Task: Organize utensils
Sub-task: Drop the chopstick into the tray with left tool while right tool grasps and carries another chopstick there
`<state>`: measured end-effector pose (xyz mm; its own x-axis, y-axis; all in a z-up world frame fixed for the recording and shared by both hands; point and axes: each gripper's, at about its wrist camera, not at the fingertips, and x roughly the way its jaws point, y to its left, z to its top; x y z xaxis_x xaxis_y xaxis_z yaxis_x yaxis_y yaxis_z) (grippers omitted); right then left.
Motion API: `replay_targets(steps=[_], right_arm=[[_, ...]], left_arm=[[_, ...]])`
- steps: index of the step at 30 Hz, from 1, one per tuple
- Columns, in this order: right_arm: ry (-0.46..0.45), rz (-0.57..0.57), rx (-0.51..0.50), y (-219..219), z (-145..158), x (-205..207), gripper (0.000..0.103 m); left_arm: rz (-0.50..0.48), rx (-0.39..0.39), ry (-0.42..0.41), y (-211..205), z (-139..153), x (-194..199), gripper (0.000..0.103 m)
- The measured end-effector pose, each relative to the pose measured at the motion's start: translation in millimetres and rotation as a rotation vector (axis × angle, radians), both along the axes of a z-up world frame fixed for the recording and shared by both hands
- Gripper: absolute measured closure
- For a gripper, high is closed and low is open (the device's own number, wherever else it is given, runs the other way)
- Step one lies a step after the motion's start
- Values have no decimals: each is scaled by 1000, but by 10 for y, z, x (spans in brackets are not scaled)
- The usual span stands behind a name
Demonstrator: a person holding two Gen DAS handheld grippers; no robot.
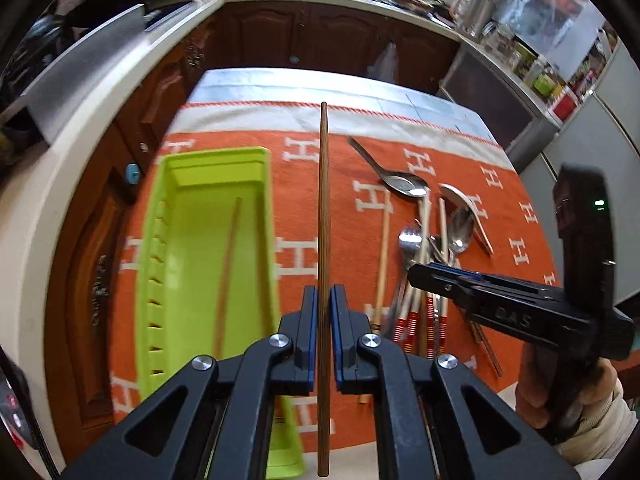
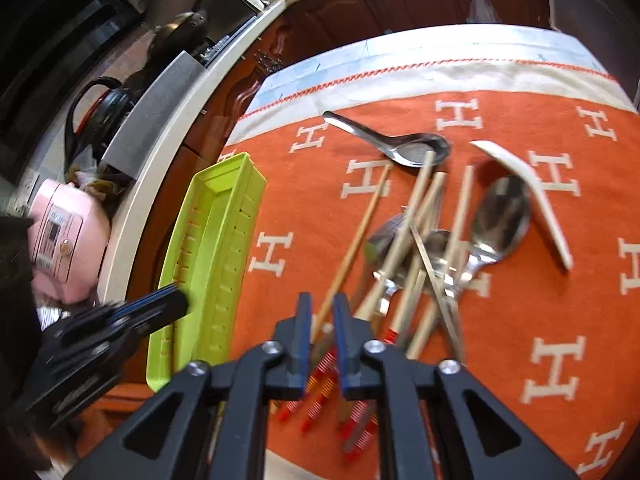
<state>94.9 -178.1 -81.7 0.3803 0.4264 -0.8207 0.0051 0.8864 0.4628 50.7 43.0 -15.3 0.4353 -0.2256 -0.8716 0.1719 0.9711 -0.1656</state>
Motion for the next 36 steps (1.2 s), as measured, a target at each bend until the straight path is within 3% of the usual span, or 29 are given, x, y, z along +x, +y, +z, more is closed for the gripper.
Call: replay_targets(steps=[4, 11, 15, 17, 18, 19, 22, 26, 32, 36], right_arm=[[65, -36, -72, 171, -135, 143, 78], [143, -35, -279, 513, -324, 233, 78], [95, -14, -455, 750, -342, 186, 78], [74, -10, -493, 802, -346, 158, 85], [69, -14, -488, 795, -346, 150, 93], [70, -26, -472, 772, -347, 148, 95], [74, -51, -428, 684, -349, 153, 97], [61, -92, -288, 540, -224, 94, 97], [10, -43, -8, 569, 158, -17, 97], [-7, 20, 104, 762, 306, -20, 97]], left_arm=[[81, 37, -16, 329, -25, 41, 99], [131, 49, 70, 626, -397, 205, 99], [133, 79, 104, 646, -577, 222, 99], [148, 74, 124, 670, -640, 228, 96], [154, 70, 126, 688, -653, 231, 94], [159, 68, 125, 701, -662, 234, 89], [174, 56, 113, 746, -640, 221, 77], [195, 56, 86, 794, -572, 213, 58], [239, 72, 23, 876, -378, 179, 54], [280, 101, -25, 924, -237, 123, 54]])
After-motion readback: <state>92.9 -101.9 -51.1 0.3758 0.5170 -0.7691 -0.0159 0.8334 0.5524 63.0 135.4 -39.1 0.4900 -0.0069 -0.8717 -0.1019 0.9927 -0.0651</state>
